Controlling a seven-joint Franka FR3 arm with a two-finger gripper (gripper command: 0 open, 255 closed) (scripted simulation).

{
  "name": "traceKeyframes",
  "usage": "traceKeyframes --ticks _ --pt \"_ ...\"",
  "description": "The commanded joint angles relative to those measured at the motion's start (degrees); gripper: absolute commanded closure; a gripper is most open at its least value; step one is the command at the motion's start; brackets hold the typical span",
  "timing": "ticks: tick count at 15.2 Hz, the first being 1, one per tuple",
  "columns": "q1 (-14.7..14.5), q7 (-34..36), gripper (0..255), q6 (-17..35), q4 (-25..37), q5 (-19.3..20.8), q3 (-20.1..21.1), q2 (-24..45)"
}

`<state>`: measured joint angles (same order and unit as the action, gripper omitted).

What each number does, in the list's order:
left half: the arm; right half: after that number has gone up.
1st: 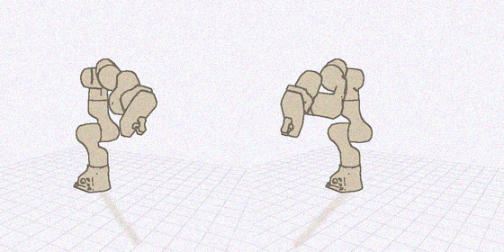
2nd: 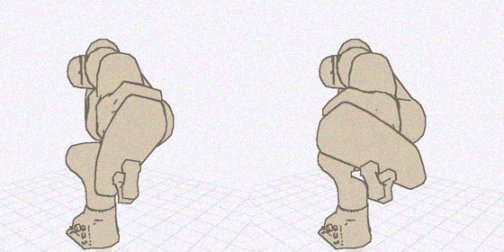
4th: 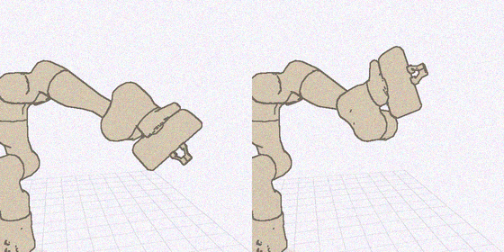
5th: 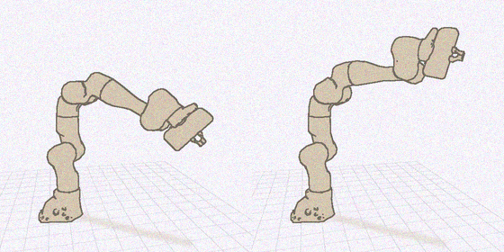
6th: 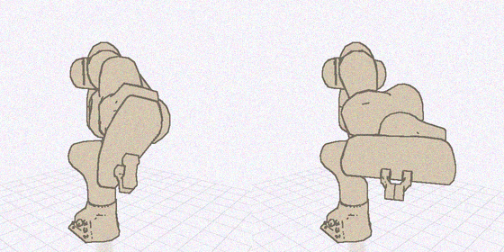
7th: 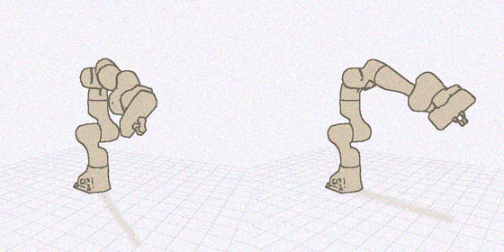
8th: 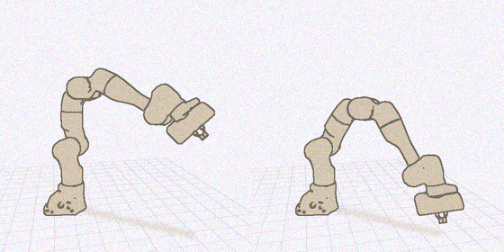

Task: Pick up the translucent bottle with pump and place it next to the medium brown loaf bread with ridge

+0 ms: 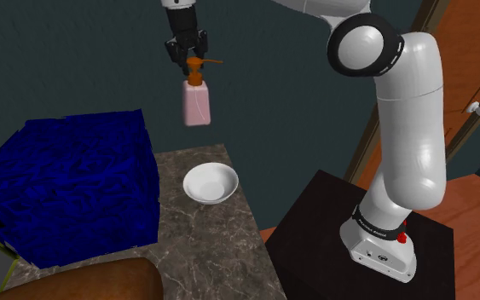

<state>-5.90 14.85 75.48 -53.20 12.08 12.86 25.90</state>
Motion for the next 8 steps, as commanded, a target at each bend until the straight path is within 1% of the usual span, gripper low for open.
traceKeyframes --ticks 1,4,8 --pt "-0.6 1.5 255 0.4 -3.5 -0.5 0.6 -3.0" --pt "-1.6 4.6 255 1.7 -10.5 -1.6 1.6 -8.3" --pt "-3.5 8.6 255 2.3 -16.9 -2.9 3.2 -13.8"
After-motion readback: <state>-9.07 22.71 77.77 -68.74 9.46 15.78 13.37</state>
